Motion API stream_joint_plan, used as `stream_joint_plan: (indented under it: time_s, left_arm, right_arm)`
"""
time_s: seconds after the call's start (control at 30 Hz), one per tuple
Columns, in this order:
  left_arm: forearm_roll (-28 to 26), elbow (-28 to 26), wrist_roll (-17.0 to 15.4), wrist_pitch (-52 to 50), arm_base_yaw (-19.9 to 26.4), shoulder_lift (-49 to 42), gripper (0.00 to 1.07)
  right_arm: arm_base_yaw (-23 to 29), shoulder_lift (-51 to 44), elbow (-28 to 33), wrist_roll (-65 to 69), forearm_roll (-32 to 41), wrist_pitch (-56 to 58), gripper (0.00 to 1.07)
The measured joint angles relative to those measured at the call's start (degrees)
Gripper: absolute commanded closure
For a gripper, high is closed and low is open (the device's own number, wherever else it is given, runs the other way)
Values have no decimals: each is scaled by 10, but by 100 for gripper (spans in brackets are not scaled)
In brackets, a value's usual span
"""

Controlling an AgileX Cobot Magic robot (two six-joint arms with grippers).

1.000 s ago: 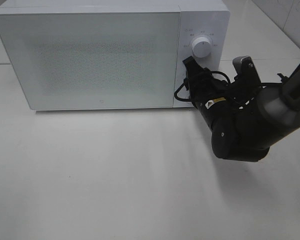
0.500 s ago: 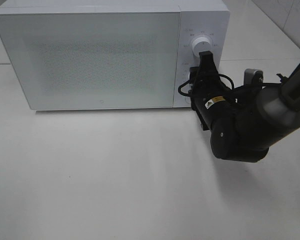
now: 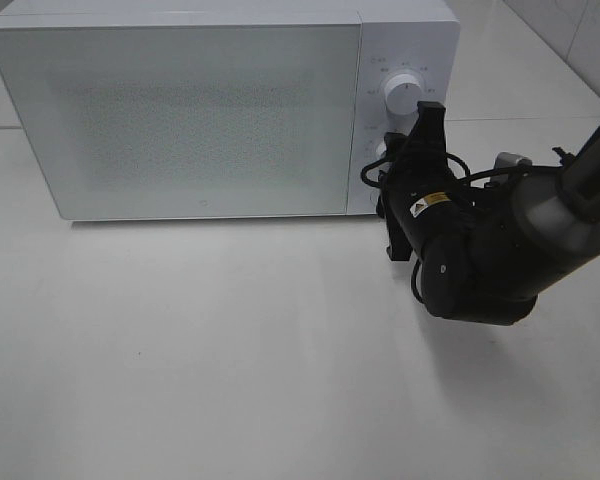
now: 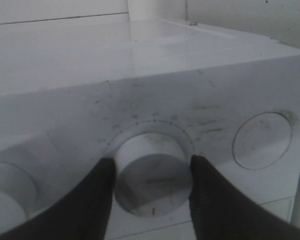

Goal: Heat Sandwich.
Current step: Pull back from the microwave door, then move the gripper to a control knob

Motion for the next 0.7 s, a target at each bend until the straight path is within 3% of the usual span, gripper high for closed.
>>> stream_joint_plan:
  time_s: [0.5, 0.67, 0.7]
  left_arm:
    - [0, 0, 0, 0, 0, 0, 9]
    - [0, 0, 0, 0, 0, 0, 9]
    - [0, 0, 0, 0, 0, 0, 9]
  right_arm:
    - [0, 0, 0, -17, -1, 0, 90]
    - [0, 0, 0, -19, 1, 0, 78]
    - [0, 0, 0, -25, 3, 0, 71]
